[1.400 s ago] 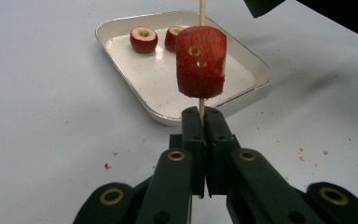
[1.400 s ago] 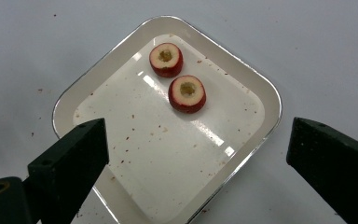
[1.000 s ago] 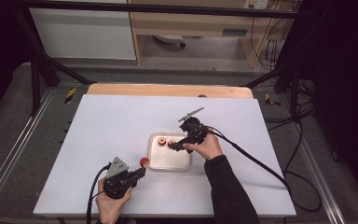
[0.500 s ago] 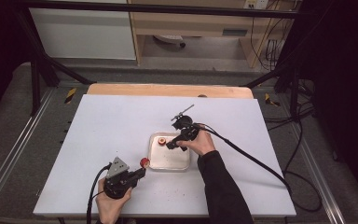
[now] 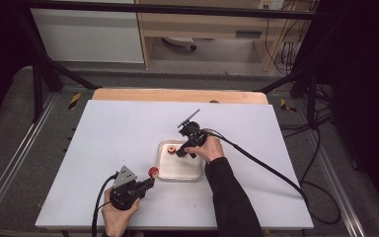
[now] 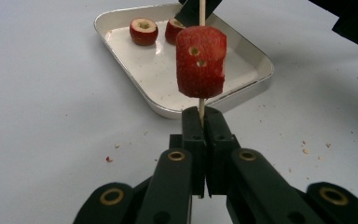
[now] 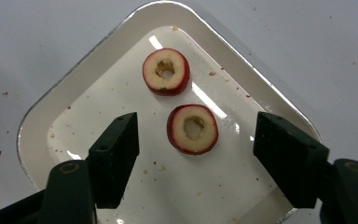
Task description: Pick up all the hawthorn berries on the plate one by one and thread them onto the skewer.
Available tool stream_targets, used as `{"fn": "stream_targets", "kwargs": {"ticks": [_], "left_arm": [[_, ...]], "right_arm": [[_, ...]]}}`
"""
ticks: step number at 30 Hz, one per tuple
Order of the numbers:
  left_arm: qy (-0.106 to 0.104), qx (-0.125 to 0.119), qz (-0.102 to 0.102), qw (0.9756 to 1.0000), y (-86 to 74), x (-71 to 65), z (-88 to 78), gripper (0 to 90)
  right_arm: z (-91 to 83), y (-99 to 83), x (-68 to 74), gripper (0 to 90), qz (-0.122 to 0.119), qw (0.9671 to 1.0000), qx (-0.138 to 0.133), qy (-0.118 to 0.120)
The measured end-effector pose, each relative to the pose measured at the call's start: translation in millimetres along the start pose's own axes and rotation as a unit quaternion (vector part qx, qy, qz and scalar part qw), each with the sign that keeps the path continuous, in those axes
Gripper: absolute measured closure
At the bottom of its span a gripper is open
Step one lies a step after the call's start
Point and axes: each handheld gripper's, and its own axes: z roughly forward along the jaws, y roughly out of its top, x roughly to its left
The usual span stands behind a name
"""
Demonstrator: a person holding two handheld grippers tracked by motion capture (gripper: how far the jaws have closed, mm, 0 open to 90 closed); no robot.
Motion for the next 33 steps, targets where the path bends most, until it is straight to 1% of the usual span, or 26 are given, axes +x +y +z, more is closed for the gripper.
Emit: {"fn": "stream_targets", "kwargs": {"ticks": [2, 4, 6, 8, 11, 13, 15, 19, 20, 21, 24, 28, 33], "left_arm": [[0.000, -0.001, 0.000, 1.0000, 0.1, 0.0, -0.1, 88.4], [0.000, -0.001, 0.001, 1.0000, 0.1, 0.0, -0.2, 88.4], [0.000, 0.000, 0.000, 1.0000, 0.1, 0.3, 0.0, 88.4], [0.000, 0.000, 0.001, 1.0000, 0.1, 0.2, -0.1, 88.4], [0.002, 0.000, 0.002, 1.0000, 0.0, 0.4, 0.5, 88.4], [-0.002, 0.002, 0.000, 1.0000, -0.2, 0.1, 1.4, 88.4], [-0.002, 0.003, 0.002, 1.0000, 0.0, -0.1, 1.4, 88.5], [0.002, 0.002, 0.003, 1.0000, -0.1, 0.7, 0.6, 88.4], [-0.001, 0.002, 0.002, 1.0000, -0.3, 0.6, 0.8, 88.4], [-0.001, 0.003, 0.002, 1.0000, -0.5, 0.7, 0.8, 88.4], [-0.001, 0.004, 0.002, 1.0000, -0.5, 0.4, 1.2, 88.4], [0.001, 0.005, 0.005, 1.0000, -0.6, 0.1, 1.7, 88.4], [-0.002, 0.005, 0.004, 1.0000, -0.7, 0.0, 1.6, 88.4]], "right_arm": [[2.7, -0.1, -0.5, 35.0, 0.002, 1.0000, 0.005, 0.002], [5.6, -0.2, -1.1, 36.7, -0.001, 1.0000, 0.007, 0.004], [7.2, 0.1, -1.8, 39.3, 0.004, 0.9999, 0.010, 0.004], [8.3, 0.5, -3.3, 41.3, 0.004, 0.9999, 0.010, 0.002], [8.7, 1.1, -3.7, 44.6, 0.009, 0.9999, 0.008, 0.006], [9.8, 1.2, -3.9, 46.1, 0.010, 0.9999, 0.009, 0.009], [10.4, 1.1, -4.5, 47.7, 0.007, 0.9999, 0.011, 0.009], [11.4, 1.4, -5.7, 50.5, 0.010, 0.9998, 0.013, 0.010], [11.8, 1.6, -5.5, 51.3, 0.012, 0.9998, 0.013, 0.010], [12.3, 1.5, -5.8, 52.1, 0.009, 0.9998, 0.012, 0.012], [14.5, 1.1, -5.0, 53.9, 0.011, 0.9997, 0.020, 0.013], [14.7, 1.0, -5.0, 59.6, 0.014, 0.9997, 0.014, 0.014], [14.7, 0.9, -5.1, 60.2, 0.022, 0.9995, 0.016, 0.014]]}}
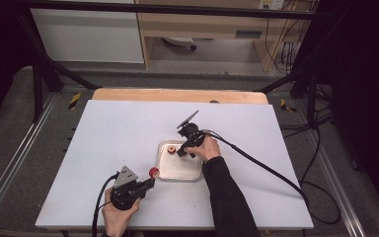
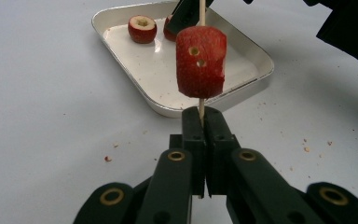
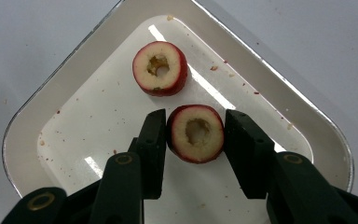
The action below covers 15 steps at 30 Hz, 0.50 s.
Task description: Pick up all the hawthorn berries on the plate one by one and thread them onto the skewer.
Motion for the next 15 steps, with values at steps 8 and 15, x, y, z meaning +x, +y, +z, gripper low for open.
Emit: {"fn": "stream_targets", "kwargs": {"ticks": [8, 15], "left_arm": [[0.000, -0.002, 0.001, 1.0000, 0.8, -2.1, 1.1, 88.4], [0.005, 0.001, 0.008, 1.0000, 1.4, -3.7, 2.0, 88.5]], "right_arm": [[-8.1, -2.1, 4.1, 60.5, 0.013, 0.9998, -0.012, 0.003], [-23.6, -5.8, 10.4, 60.6, 0.020, 0.9994, -0.029, 0.004]]}}
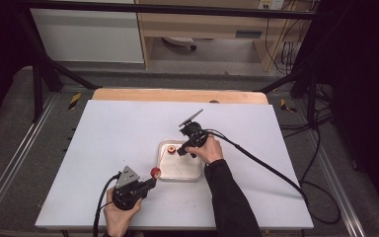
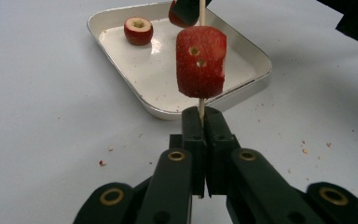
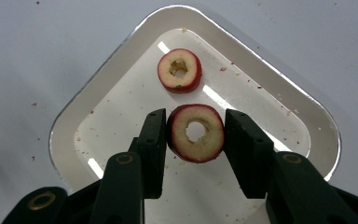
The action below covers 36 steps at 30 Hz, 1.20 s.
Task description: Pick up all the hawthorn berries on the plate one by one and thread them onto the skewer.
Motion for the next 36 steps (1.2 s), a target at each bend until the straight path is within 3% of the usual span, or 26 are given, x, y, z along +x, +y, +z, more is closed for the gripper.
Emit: {"fn": "stream_targets", "kwargs": {"ticks": [8, 19, 24, 36], "left_arm": [[-0.001, 0.000, 0.001, 1.0000, -0.4, -2.6, 2.0, 88.5], [-0.002, -0.002, 0.002, 1.0000, -0.1, -6.2, 4.4, 88.4], [-0.002, -0.003, 0.005, 1.0000, 0.8, -8.0, 5.1, 88.4], [-0.006, -0.011, 0.006, 0.9999, 3.4, -17.4, 9.8, 88.5]], "right_arm": [[-17.0, -7.3, 5.8, 60.7, 0.021, 0.9992, -0.033, 0.009], [-33.1, -28.9, 5.6, 60.7, 0.039, 0.9944, -0.093, 0.032], [-38.4, -40.0, 4.1, 60.7, 0.051, 0.9886, -0.134, 0.047], [-54.5, -64.4, 1.0, 60.8, 0.099, 0.9656, -0.225, 0.086]]}}
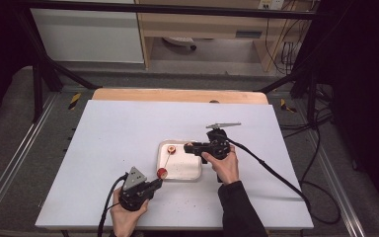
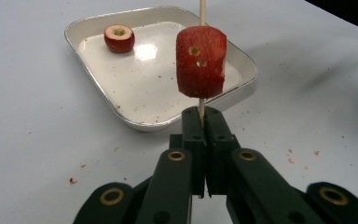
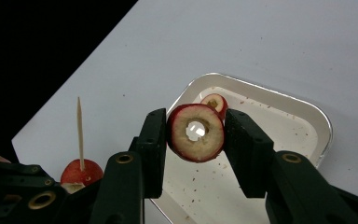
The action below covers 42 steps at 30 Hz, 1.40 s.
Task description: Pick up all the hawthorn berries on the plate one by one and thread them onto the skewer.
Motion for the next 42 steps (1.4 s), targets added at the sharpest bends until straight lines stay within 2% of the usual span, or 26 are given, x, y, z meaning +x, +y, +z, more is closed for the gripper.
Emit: {"fn": "stream_targets", "kwargs": {"ticks": [4, 6, 10, 16, 25, 35, 42], "left_arm": [[-0.001, -0.005, -0.001, 1.0000, 0.3, -4.4, 1.6, 88.5], [-0.001, -0.006, -0.003, 1.0000, 0.5, -6.2, 2.3, 88.5], [0.000, -0.008, -0.010, 0.9999, 0.5, -9.0, 3.4, 88.5], [0.003, -0.008, -0.014, 0.9999, 1.5, -13.3, 6.3, 88.5], [0.006, -0.009, -0.017, 0.9998, 3.6, -18.3, 10.6, 88.5], [-0.003, -0.014, -0.027, 0.9995, 7.6, -26.8, 18.2, 88.4], [-0.008, -0.013, -0.027, 0.9995, 9.7, -32.8, 23.5, 88.5]], "right_arm": [[-5.0, -4.6, -1.5, 60.8, 0.016, 0.9994, -0.029, 0.008], [-7.3, -6.8, -2.5, 60.8, 0.028, 0.9983, -0.047, 0.018], [-10.1, -10.2, -3.7, 60.8, 0.040, 0.9959, -0.078, 0.023], [-11.3, -14.3, -2.0, 60.8, 0.053, 0.9906, -0.121, 0.035], [-12.1, -16.1, 2.7, 60.8, 0.055, 0.9826, -0.173, 0.040], [-11.3, -18.1, 7.1, 60.8, 0.062, 0.9740, -0.211, 0.053], [-10.3, -20.6, 10.1, 60.8, 0.065, 0.9699, -0.227, 0.059]]}}
